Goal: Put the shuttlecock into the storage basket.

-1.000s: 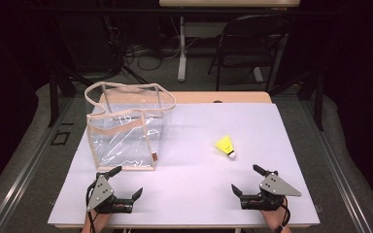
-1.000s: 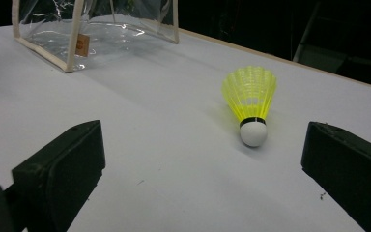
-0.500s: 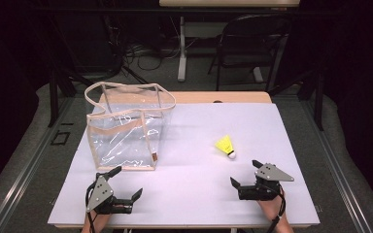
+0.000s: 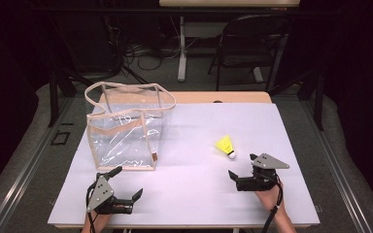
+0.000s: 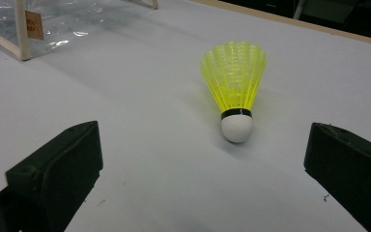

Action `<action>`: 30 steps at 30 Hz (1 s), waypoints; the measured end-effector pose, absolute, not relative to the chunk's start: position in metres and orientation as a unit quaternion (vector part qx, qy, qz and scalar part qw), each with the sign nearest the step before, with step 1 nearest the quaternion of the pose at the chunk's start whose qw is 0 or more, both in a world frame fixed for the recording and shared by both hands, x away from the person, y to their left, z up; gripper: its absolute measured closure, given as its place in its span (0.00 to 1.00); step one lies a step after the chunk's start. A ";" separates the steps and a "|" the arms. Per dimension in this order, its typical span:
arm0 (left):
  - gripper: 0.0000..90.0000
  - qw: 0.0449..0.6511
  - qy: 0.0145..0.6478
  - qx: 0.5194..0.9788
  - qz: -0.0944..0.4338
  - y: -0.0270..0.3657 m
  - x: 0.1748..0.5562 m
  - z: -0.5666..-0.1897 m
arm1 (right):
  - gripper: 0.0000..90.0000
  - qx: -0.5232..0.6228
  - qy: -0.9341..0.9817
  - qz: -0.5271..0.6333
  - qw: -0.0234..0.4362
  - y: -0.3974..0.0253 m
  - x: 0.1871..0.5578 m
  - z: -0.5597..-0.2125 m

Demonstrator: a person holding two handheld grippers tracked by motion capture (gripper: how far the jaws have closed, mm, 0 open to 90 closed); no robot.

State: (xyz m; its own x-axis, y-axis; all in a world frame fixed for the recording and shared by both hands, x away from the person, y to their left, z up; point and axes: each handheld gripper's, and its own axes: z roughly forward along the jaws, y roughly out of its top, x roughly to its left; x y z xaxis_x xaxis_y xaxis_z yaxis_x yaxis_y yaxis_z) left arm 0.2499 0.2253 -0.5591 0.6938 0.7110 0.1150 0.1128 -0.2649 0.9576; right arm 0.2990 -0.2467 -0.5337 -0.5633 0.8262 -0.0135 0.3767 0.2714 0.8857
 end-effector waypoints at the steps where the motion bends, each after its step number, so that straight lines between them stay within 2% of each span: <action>1: 0.00 0.541 0.276 0.744 0.278 0.226 0.250 -0.559 | 0.00 0.397 0.760 0.452 0.246 -0.246 0.301 -0.533; 30: 0.00 0.539 0.269 0.749 0.276 0.225 0.251 -0.558 | 0.00 0.401 0.808 0.380 0.205 -0.228 0.352 -0.526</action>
State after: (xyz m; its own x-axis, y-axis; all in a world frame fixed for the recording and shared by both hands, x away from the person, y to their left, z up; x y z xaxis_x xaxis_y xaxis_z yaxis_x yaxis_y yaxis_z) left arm 0.2510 0.2245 -0.5581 0.7026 0.7007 0.1241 0.1048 -0.2744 0.9559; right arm 0.3520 -0.2285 -0.5260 -0.5950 0.8033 -0.0265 0.4922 0.3902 0.7781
